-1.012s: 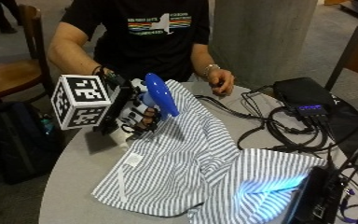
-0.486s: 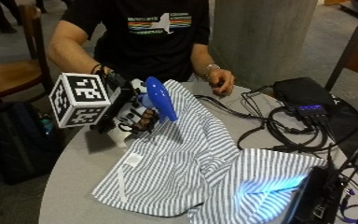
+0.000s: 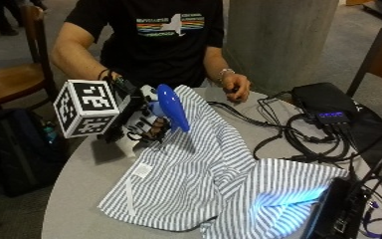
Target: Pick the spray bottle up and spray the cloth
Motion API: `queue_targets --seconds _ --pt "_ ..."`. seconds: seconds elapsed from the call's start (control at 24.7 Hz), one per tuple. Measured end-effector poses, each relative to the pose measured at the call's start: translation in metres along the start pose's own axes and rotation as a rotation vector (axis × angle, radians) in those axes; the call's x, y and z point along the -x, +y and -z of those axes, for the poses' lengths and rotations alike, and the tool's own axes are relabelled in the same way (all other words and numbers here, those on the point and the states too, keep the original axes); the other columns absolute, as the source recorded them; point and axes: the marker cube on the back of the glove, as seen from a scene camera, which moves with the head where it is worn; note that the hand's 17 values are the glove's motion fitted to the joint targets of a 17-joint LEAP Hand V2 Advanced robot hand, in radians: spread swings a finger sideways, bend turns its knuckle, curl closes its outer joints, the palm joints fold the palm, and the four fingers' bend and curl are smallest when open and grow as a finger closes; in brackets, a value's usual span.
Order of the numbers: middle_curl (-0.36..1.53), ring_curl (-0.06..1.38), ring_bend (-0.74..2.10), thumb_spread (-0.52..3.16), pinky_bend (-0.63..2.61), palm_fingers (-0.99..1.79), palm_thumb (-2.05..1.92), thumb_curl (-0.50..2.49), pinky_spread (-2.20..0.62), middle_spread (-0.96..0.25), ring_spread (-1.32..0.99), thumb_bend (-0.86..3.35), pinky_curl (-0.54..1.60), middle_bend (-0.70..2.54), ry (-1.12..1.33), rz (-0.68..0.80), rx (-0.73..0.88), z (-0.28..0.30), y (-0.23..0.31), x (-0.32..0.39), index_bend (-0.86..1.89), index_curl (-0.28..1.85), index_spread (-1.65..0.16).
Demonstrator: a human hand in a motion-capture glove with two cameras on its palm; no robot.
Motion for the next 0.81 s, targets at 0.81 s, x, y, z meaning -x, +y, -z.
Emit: queue_targets --seconds 0.81 --pt "0.48 0.37 0.27 0.88 0.34 1.13 0.83 0.59 0.25 -0.01 0.02 -0.05 0.30 0.32 -0.239 0.777 -0.231 -0.073 0.061 0.093 0.23 0.51 -0.16"
